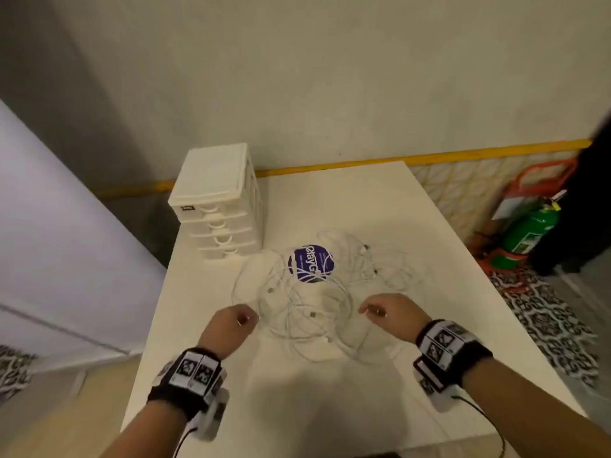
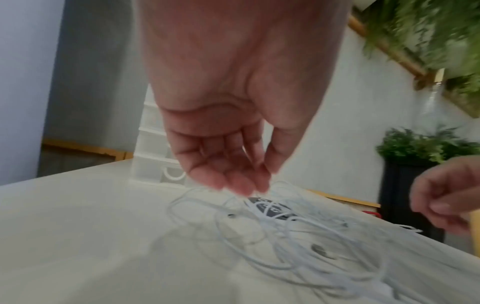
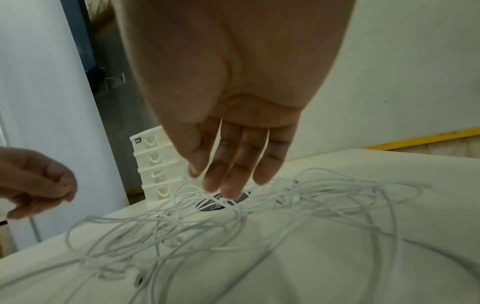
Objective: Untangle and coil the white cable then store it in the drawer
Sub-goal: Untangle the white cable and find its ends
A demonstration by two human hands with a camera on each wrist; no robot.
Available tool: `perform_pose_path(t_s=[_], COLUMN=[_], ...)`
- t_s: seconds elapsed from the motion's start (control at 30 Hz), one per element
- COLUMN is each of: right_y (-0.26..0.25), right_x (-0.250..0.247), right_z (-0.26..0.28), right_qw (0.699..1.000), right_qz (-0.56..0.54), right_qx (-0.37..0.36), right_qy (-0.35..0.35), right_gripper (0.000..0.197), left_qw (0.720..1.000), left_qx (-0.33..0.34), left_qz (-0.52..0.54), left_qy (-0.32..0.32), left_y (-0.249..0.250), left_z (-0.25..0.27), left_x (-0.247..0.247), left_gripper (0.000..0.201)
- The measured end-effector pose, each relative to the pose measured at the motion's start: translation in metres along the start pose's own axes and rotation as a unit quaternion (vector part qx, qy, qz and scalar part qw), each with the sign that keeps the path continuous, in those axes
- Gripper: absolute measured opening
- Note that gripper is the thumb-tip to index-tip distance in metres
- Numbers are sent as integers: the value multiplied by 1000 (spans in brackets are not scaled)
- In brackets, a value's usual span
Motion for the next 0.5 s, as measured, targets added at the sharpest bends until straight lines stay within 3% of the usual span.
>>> perform_pose_path(t_s=[0.07, 0.13, 0.23, 0.33, 0.4, 0.5], right_y=[-8, -19, -16, -8, -4, 0], right_x=[0, 2, 16, 31, 42, 49], right_z=[-11, -20, -39, -57, -63, -71], right_qw=[1000, 999, 999, 991, 983, 981], right_qz=[17, 26, 49, 100, 123, 131], right_qx=[1, -4, 15, 54, 69, 64], right_qy=[26, 30, 9, -70, -121, -127], right_gripper=[20, 21, 22, 26, 37, 41], left_qw=[996, 992, 993, 989, 988, 988], left_qx=[-33, -72, -113, -138, -138, -132], left_qz=[24, 27, 4, -31, -48, -66], left_qy=[84, 103, 31, -36, -54, -46], left_y=[-9, -18, -29, -35, -38, -40], left_z=[-13, -27, -46, -54, -55, -58], left_x=[-16, -22, -1, 20, 28, 25], left_gripper=[6, 12, 27, 40, 34, 27])
Point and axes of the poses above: each hand's wrist, its own z-axis away from the middle knuckle, its own x-axis out of the palm, y = z × x, the point moved 6 cm from there along -z, towards the middle knuckle, and after that the axes turned 4 degrees about -y, right-handed, at the moved point
